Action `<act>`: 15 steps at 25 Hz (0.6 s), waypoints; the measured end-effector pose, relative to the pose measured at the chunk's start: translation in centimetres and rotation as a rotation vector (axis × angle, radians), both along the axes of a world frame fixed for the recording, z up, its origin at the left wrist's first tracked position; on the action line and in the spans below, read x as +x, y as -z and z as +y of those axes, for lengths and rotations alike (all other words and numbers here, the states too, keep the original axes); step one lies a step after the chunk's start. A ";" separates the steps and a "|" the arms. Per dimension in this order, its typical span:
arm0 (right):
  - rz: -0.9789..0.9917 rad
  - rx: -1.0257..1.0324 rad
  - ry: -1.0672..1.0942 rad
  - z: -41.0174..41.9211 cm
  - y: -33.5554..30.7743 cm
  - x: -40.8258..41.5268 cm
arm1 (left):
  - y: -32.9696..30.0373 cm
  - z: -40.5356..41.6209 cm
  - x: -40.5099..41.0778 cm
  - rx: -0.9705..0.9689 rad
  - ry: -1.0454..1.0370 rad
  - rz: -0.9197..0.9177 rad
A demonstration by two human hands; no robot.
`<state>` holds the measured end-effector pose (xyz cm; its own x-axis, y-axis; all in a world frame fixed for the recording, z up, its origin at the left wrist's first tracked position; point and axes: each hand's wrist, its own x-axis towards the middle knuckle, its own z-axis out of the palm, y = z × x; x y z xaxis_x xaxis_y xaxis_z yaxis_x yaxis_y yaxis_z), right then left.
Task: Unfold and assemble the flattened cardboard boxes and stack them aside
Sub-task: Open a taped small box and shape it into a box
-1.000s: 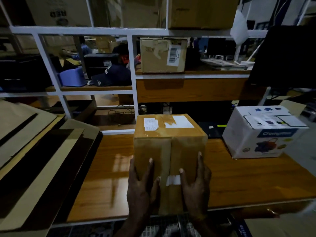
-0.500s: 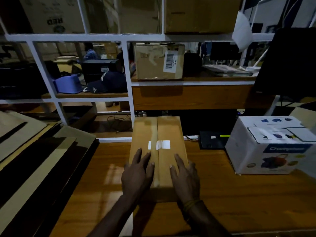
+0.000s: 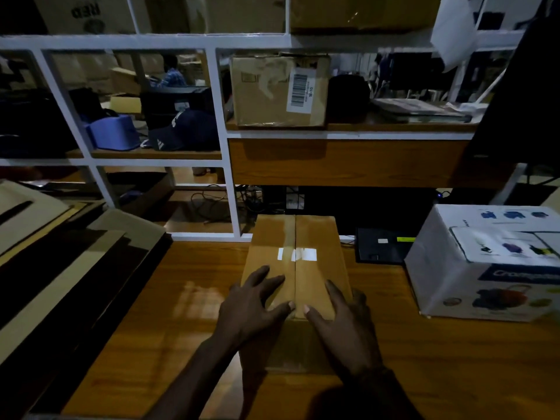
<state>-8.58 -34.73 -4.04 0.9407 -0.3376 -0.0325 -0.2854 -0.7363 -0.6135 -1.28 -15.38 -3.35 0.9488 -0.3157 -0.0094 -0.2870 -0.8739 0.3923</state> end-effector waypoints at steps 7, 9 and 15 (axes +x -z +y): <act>0.028 0.097 -0.146 -1.4 -1.1 -2.9 | -0.6 2.1 -3.6 -0.035 0.074 0.085; -0.019 0.099 -0.140 -0.7 -1.1 -3.9 | -0.5 2.5 -4.3 -0.028 0.078 0.055; -0.088 0.117 -0.130 1.3 -0.6 -6.6 | 0.1 4.3 -6.2 0.036 0.158 0.027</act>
